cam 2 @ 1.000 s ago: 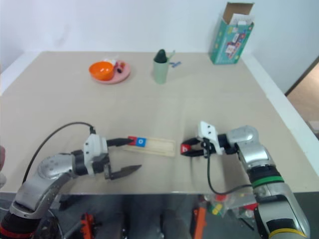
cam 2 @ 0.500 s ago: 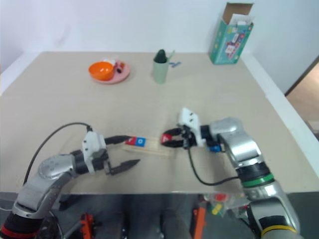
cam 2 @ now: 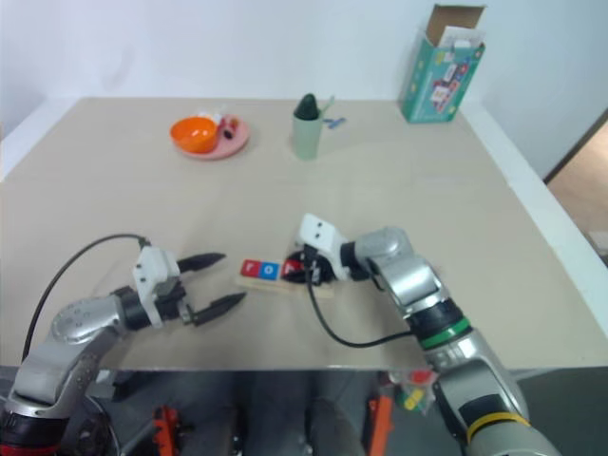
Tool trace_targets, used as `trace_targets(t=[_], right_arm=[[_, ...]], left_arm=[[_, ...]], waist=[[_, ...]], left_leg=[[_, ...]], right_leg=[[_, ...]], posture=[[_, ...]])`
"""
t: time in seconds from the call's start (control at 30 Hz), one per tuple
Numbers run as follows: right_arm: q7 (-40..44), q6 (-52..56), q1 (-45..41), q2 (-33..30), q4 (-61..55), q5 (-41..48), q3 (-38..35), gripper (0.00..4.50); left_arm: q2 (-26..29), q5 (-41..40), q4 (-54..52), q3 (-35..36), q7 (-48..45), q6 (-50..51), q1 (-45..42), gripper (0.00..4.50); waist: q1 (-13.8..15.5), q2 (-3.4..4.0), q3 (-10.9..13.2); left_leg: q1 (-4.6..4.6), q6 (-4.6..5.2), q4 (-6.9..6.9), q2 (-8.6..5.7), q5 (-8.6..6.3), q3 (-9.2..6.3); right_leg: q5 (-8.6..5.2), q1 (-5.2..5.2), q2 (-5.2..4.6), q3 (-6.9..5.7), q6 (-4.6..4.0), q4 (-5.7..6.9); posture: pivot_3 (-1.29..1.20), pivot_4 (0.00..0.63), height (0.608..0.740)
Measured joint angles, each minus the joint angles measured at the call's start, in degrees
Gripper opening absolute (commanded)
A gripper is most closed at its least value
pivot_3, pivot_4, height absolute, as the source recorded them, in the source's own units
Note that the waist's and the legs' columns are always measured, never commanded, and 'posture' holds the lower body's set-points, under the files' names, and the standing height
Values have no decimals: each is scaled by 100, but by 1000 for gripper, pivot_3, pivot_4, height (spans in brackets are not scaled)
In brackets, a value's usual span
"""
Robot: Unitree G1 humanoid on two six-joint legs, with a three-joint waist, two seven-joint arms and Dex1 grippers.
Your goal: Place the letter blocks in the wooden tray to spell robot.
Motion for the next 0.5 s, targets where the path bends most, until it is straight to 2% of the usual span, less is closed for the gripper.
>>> trace_targets(t=[0.5], right_arm=[[2, 47, -76, 228, 225, -58, 38, 1226]], left_arm=[[-1, 63, -3, -28, 17, -48, 163, 4500]], waist=[[-2, 0, 0]], left_leg=[[0, 0, -1, 1, 0, -1]], right_leg=[[1, -1, 1, -2, -2, 0]], posture=[[0, 150, 740]])
